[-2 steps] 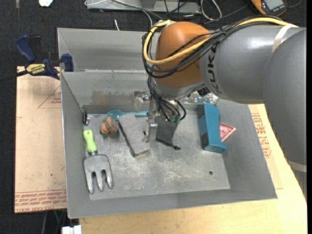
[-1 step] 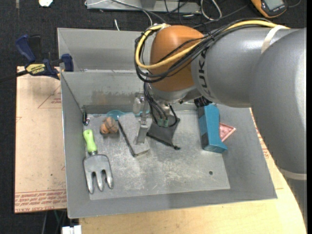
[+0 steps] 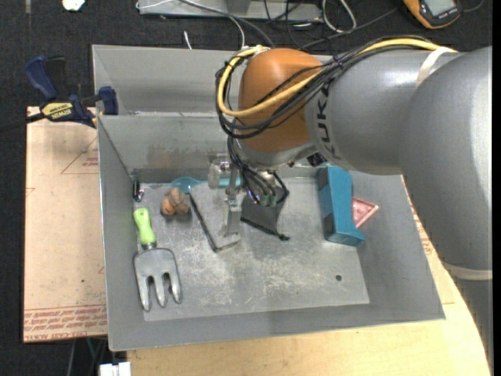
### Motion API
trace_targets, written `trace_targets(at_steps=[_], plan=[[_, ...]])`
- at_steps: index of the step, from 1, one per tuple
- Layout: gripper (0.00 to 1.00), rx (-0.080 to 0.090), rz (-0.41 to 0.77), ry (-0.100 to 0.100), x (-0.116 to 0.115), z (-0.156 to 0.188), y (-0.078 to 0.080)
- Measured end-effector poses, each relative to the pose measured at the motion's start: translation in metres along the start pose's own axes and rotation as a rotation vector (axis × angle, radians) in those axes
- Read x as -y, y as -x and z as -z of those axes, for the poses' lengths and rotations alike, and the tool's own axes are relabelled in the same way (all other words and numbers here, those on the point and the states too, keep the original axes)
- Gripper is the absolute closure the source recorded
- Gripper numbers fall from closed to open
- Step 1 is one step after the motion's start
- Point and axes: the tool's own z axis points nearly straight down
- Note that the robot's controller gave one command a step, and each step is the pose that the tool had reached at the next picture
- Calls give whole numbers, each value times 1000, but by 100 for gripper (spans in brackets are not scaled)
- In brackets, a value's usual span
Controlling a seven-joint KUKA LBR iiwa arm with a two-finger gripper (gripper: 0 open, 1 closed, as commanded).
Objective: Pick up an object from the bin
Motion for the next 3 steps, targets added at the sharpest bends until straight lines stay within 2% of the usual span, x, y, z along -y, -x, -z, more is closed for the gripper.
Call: trace_targets(at_steps=[1,2,3], plan=[[0,3,-205,1,61,-14,-2],[0,5,-128,2,65,-20,9],[0,5,-33,1,117,-36,10]])
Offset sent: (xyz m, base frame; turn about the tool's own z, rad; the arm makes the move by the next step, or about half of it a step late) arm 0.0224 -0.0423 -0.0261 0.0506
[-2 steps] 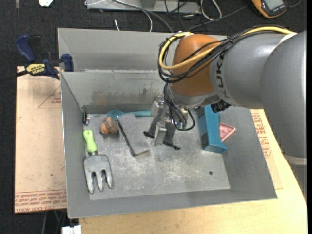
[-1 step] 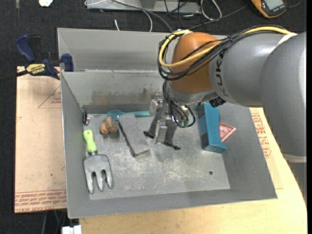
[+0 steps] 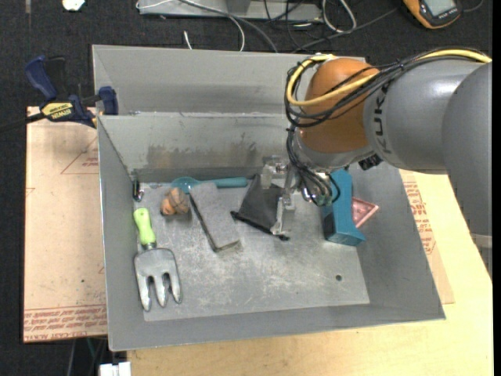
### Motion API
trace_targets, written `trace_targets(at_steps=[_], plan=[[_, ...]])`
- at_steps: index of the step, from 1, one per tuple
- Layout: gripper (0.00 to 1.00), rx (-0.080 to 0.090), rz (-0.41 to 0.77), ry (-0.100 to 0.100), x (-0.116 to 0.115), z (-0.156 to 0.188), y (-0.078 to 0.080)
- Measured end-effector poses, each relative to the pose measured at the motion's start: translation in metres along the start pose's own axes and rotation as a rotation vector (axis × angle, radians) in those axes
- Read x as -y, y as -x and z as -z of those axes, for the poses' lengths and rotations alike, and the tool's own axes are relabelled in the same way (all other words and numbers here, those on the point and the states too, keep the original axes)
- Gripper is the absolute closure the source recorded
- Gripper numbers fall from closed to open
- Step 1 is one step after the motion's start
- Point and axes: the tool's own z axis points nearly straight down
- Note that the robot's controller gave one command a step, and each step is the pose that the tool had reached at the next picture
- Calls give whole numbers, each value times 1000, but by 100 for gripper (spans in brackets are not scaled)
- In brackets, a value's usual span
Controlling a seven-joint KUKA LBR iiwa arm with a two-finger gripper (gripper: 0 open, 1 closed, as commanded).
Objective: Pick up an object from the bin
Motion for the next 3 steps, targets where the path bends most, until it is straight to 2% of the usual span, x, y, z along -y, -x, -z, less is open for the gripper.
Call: trace_targets(at_steps=[1,2,3], plan=[[0,2,-20,0,30,-3,3],[0,3,16,0,22,-33,-6],[0,7,-5,1,16,-34,-5]])
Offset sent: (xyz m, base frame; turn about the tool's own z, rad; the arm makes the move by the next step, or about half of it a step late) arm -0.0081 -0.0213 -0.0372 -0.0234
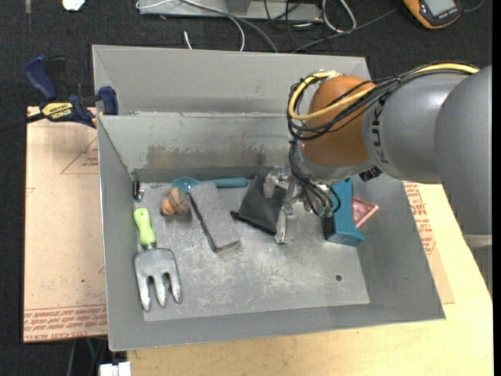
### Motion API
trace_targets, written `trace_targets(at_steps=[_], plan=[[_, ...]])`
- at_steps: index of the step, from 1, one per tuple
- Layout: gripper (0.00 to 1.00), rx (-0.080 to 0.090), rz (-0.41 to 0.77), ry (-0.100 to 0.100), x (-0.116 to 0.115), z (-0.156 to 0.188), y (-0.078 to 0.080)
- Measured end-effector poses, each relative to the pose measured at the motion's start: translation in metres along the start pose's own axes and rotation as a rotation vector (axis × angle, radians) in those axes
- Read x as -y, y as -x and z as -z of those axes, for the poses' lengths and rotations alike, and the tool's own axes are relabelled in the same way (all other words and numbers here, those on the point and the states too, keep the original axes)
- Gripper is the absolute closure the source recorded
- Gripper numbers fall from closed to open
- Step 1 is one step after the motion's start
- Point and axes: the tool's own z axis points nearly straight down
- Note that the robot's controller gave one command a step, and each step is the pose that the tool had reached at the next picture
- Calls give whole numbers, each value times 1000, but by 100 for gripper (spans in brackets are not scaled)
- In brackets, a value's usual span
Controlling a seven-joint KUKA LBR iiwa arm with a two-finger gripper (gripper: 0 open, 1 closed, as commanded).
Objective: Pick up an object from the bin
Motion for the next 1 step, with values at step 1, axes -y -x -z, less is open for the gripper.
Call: trace_targets(at_steps=[1], plan=[[100,1,-231,1,-8,4,-11]])
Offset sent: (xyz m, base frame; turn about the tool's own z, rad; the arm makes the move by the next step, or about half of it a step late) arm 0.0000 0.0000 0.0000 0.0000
